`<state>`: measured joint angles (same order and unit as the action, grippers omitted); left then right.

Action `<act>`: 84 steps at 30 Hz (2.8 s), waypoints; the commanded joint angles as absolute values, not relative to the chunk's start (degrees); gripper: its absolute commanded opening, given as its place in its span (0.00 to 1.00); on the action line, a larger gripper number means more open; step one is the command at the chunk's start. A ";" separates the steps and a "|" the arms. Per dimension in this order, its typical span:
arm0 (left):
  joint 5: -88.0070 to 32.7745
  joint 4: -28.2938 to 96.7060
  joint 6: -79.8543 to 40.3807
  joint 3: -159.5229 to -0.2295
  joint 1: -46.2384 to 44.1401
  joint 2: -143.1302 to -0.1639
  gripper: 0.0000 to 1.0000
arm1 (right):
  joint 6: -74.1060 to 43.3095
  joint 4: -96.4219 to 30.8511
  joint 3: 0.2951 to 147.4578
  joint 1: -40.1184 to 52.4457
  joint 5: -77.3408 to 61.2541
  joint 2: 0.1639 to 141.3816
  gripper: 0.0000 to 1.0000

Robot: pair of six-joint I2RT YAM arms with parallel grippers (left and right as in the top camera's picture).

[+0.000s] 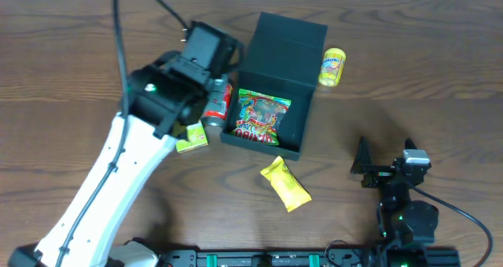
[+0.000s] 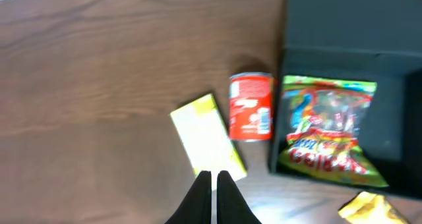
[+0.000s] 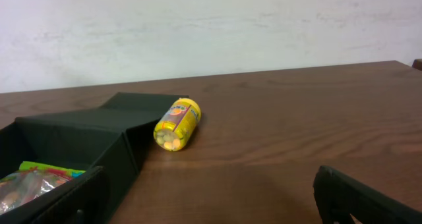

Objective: Pack container
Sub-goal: 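Grasp the red chip can with the left gripper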

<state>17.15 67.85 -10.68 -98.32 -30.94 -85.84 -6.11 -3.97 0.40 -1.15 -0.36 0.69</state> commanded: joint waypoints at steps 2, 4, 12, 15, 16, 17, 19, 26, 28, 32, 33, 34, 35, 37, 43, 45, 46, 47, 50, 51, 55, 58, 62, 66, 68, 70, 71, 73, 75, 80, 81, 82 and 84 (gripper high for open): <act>16.19 70.61 -10.66 -99.15 -29.15 -84.27 0.06 | -6.79 -4.27 0.32 -0.34 -0.21 0.40 0.99; 13.74 71.81 -10.68 -98.98 -28.80 -84.38 0.20 | -6.79 -4.27 0.32 -0.34 -0.19 0.40 0.99; 8.01 67.16 -10.70 -94.06 -28.77 -84.86 0.95 | -6.79 -4.27 0.32 -0.34 -0.21 0.38 0.99; 7.38 63.55 -10.74 -91.24 -28.34 -85.65 0.95 | -6.79 -4.27 0.32 -0.34 -0.21 0.40 0.99; 6.57 62.46 -10.74 -90.24 -28.05 -86.08 0.95 | -6.79 -4.27 0.32 -0.34 -0.21 0.40 0.99; 5.45 61.12 -10.72 -89.08 -27.55 -86.70 0.95 | -6.79 -4.27 0.32 -0.34 -0.21 0.40 0.99; 5.10 58.54 -10.33 -87.11 -26.55 -87.92 0.95 | -6.79 -4.27 0.32 -0.34 -0.21 0.38 0.99; 4.86 49.63 1.34 -85.14 -24.05 -96.20 0.97 | -6.79 -4.27 0.32 -0.34 -0.21 0.40 0.99; 4.86 49.58 1.26 -85.14 -23.97 -99.26 0.99 | -6.79 -4.27 0.32 -0.34 -0.21 0.40 0.99; 5.54 47.79 0.03 -85.14 -23.40 -104.09 0.94 | -6.79 -4.27 0.32 -0.34 -0.21 0.40 0.99; 5.52 47.27 0.03 -85.14 -23.11 -105.19 0.94 | -6.79 -4.27 0.32 -0.34 -0.21 0.38 0.99; 5.50 47.00 0.03 -85.14 -22.90 -106.06 0.93 | -6.79 -4.27 0.32 -0.34 -0.21 0.40 0.99; 5.37 46.83 0.03 -85.14 -22.65 -106.83 0.93 | -6.79 -4.27 0.32 -0.34 -0.21 0.40 0.99; 4.43 46.41 0.03 -85.14 -22.06 -108.22 0.93 | -6.79 -4.27 0.32 -0.34 -0.21 0.40 0.99; 2.46 45.15 0.03 -85.12 -20.84 -111.28 0.95 | -6.79 -4.27 0.32 -0.34 -0.21 0.38 0.99; 1.28 44.99 0.03 -85.12 -20.78 -112.29 0.95 | -6.79 -4.27 0.32 -0.34 -0.21 0.38 0.99; 0.75 44.99 0.03 -85.12 -20.80 -112.75 0.95 | -6.79 -4.27 0.32 -0.34 -0.21 0.40 0.99; -0.03 44.95 0.03 -85.12 -20.80 -113.03 0.95 | -6.79 -4.27 0.32 -0.34 -0.21 0.40 0.99; -2.22 44.51 0.05 -85.12 -20.80 -114.02 0.95 | -6.79 -4.27 0.32 -0.34 -0.21 0.38 0.99; -2.50 44.40 0.03 -85.12 -20.80 -114.13 0.95 | -6.79 -4.27 0.32 -0.34 -0.21 0.40 0.99; -2.63 44.29 0.03 -85.12 -20.80 -114.61 0.98 | -6.79 -4.27 0.32 -0.34 -0.21 0.40 0.99; -4.27 44.82 0.03 -85.10 -20.82 -115.02 0.97 | -6.79 -4.27 0.32 -0.34 -0.21 0.38 0.99; -6.02 44.29 0.01 -84.31 -20.82 -115.24 0.97 | -6.79 -4.27 0.32 -0.34 -0.21 0.38 0.99; -6.04 44.29 0.01 -84.09 -20.80 -115.79 0.97 | -6.79 -4.27 0.32 -0.34 -0.21 0.38 0.99; -6.07 44.27 0.01 -83.57 -20.82 -115.85 0.96 | -6.79 -4.27 0.32 -0.34 -0.21 0.38 0.99; -6.07 43.97 0.01 -82.89 -20.86 -115.85 0.96 | -6.79 -4.27 0.32 -0.34 -0.21 0.40 0.99; -6.07 43.72 0.01 -82.54 -20.86 -115.85 0.96 | -6.79 -4.27 0.32 -0.34 -0.21 0.40 0.99; -6.15 43.35 0.01 -82.04 -20.88 -115.87 0.95 | -6.79 -4.27 0.32 -0.34 -0.21 0.38 0.99; -6.68 43.16 0.03 -81.87 -20.93 -115.87 0.95 | -6.79 -4.27 0.32 -0.34 -0.21 0.38 0.99; -7.55 42.39 0.03 -81.84 -20.93 -115.87 0.98 | -6.79 -4.27 0.32 -0.34 -0.21 0.38 0.99; -7.55 42.33 0.03 -81.84 -20.93 -115.87 1.00 | -6.79 -4.27 0.32 -0.34 -0.19 0.40 0.99; -7.55 42.28 0.03 -81.84 -20.93 -115.87 1.00 | -6.79 -4.27 0.32 -0.34 -0.21 0.38 0.99; -7.57 42.17 -0.05 -81.84 -20.93 -115.87 1.00 | -6.79 -4.27 0.32 -0.34 -0.21 0.40 0.99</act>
